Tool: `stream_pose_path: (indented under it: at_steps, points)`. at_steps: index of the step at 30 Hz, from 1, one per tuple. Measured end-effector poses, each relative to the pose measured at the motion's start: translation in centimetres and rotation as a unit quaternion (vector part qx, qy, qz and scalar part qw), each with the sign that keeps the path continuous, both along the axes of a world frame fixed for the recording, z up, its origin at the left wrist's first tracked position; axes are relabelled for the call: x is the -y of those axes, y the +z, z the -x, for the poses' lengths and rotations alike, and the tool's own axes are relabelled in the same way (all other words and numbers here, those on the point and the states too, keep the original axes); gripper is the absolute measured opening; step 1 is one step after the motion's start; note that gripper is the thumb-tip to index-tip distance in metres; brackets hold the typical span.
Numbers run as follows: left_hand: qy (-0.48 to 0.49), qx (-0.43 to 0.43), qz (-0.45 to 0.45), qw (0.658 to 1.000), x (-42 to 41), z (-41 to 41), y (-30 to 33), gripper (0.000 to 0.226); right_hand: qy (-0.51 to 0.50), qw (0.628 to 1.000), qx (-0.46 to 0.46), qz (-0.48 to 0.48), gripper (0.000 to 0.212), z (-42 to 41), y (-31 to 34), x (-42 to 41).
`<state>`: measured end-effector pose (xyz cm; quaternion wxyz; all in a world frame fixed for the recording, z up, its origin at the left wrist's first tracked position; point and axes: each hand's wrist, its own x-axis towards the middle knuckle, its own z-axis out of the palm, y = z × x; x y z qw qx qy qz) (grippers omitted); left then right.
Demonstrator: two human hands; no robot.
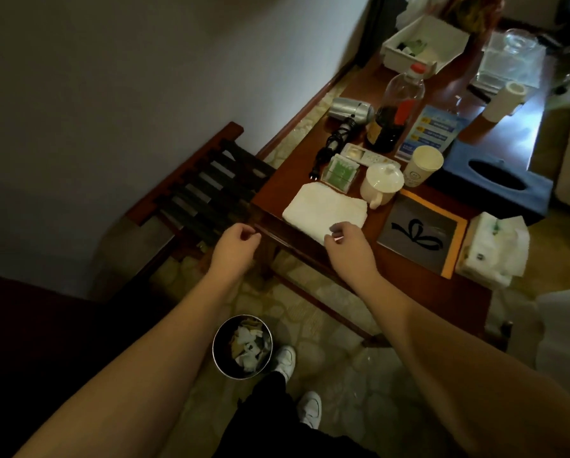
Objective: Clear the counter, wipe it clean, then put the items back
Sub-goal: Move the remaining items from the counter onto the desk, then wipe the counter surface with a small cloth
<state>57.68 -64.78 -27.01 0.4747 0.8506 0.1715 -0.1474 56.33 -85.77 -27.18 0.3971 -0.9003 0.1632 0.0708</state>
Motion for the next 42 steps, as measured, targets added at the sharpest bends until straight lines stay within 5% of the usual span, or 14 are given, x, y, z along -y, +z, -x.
stream_pose_path:
  at_steps: [7, 16, 29, 33, 37, 42]
  points:
    - [0.063, -0.064, -0.02, 0.996, -5.5, 9.3, -2.1, 0.011, 0.222, 0.974, -0.017, 0.047, 0.024, 4.7, -3.7, -5.3]
    - [0.067, -0.187, -0.038, 0.979, -10.7, 12.7, -7.4, 0.01, 0.322, 0.929, -0.16, 0.087, 0.029, 6.5, -9.0, -10.5]
    - [-0.013, -0.269, 0.016, 0.963, -18.3, -1.6, -19.4, 0.017, 0.145, 0.939, -0.312, 0.03, 0.034, -5.4, -19.3, -20.1]
    - [0.064, -0.281, 0.114, 0.951, -18.6, -5.8, -23.4, 0.019, 0.065, 0.954, -0.29, -0.038, 0.045, -9.6, -23.3, -23.3]
    - [0.127, -0.304, 0.208, 0.921, -18.5, -7.3, -26.8, 0.044, 0.01, 0.963, -0.259, -0.076, 0.061, -12.1, -26.6, -25.2]
    - [0.21, -0.316, 0.275, 0.884, -18.5, -6.7, -28.3, 0.041, -0.001, 0.958, -0.283, -0.036, 0.049, -11.9, -28.5, -26.2]
